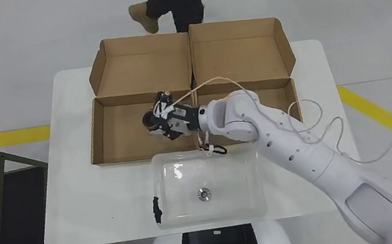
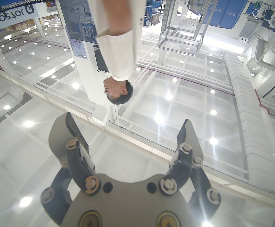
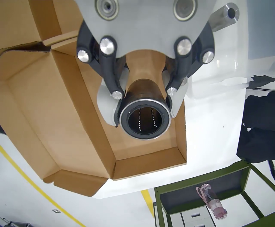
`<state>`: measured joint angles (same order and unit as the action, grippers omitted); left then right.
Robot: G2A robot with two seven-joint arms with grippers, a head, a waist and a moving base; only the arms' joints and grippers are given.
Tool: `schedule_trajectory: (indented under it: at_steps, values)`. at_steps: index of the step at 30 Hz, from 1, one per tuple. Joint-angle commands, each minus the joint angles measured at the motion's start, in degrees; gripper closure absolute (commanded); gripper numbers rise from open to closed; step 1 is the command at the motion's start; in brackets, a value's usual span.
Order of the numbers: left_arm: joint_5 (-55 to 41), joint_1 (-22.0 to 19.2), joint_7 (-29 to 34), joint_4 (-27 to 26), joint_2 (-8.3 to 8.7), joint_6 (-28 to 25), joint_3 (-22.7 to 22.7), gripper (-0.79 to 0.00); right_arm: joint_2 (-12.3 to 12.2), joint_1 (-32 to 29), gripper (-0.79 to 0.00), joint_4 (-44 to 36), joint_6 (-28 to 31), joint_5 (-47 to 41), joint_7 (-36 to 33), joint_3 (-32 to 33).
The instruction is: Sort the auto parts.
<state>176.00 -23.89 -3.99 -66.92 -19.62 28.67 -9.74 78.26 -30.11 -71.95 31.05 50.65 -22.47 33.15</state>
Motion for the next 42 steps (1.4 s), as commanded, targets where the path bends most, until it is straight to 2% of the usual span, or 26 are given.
schedule_trajectory:
  at_steps: [1,23,32,36,37,38,42]
  values:
    - [0.0,0.0,0.0,0.0,0.00,0.0,0.0,-0.785,0.8,0.9,0.000,1.9,0.0,-0.6,0.0,-0.7]
    - [0.0,0.0,0.0,0.0,0.00,0.0,0.0,-0.785,12.0,7.8,0.000,20.8,0.0,-2.0,-0.4,-9.9]
    - [0.0,0.0,0.0,0.0,0.00,0.0,0.0,-0.785,14.7,8.8,0.000,26.5,1.6,-0.1,1.6,-10.6]
    - [0.0,0.0,0.0,0.0,0.00,0.0,0.0,-0.785,15.4,9.1,-0.376,28.4,2.3,0.4,1.9,-10.3]
    - [0.0,0.0,0.0,0.0,0.00,0.0,0.0,-0.785,15.5,9.1,-0.628,28.7,2.6,0.4,1.9,-10.1]
    - [0.0,0.0,0.0,0.0,0.00,0.0,0.0,-0.785,15.6,9.2,-0.785,29.1,2.8,0.5,1.9,-10.0]
    - [0.0,0.0,0.0,0.0,0.00,0.0,0.0,-0.785,15.9,9.6,-0.785,29.1,4.0,1.2,2.0,-9.3]
